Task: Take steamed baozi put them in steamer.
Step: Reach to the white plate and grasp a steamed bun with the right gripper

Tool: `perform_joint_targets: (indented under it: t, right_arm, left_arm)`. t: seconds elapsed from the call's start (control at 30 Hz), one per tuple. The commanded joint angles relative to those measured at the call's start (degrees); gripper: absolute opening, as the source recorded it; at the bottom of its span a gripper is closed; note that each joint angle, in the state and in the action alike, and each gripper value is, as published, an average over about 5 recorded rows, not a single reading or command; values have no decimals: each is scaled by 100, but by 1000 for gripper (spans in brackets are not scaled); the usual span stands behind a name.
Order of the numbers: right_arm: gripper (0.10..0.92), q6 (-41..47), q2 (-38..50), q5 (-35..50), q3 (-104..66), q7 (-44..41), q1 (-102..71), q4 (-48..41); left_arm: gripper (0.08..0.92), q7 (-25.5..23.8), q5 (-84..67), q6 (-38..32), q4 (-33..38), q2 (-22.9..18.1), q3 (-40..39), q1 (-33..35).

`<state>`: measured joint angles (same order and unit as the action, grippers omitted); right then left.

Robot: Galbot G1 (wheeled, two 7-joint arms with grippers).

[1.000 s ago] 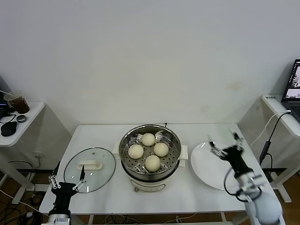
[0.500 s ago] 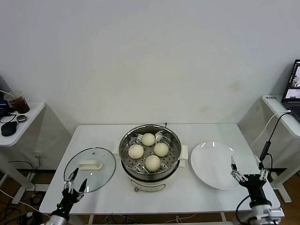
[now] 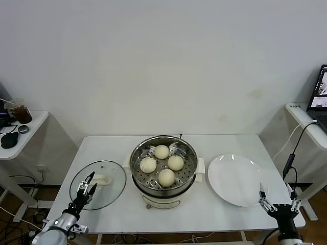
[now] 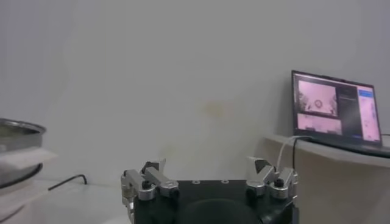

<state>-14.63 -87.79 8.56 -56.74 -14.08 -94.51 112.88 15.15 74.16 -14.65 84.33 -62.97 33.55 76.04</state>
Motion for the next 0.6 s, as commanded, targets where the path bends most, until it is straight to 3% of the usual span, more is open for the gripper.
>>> perform_joint_targets:
  t: [0.03, 0.5, 0.6]
  right_arm:
    - [823, -109, -123, -156, -115, -15, -130, 5]
    - [823, -96, -154, -188, -47, -35, -138, -13]
    - [823, -93, -157, -192, -36, -39, -143, -14]
  left_arm:
    - [823, -14, 414, -37, -1054, 89, -192, -977]
    - [819, -75, 438, -60, -1523, -18, -337, -1472]
    - [775, -120, 433, -66, -1586, -25, -356, -1509]
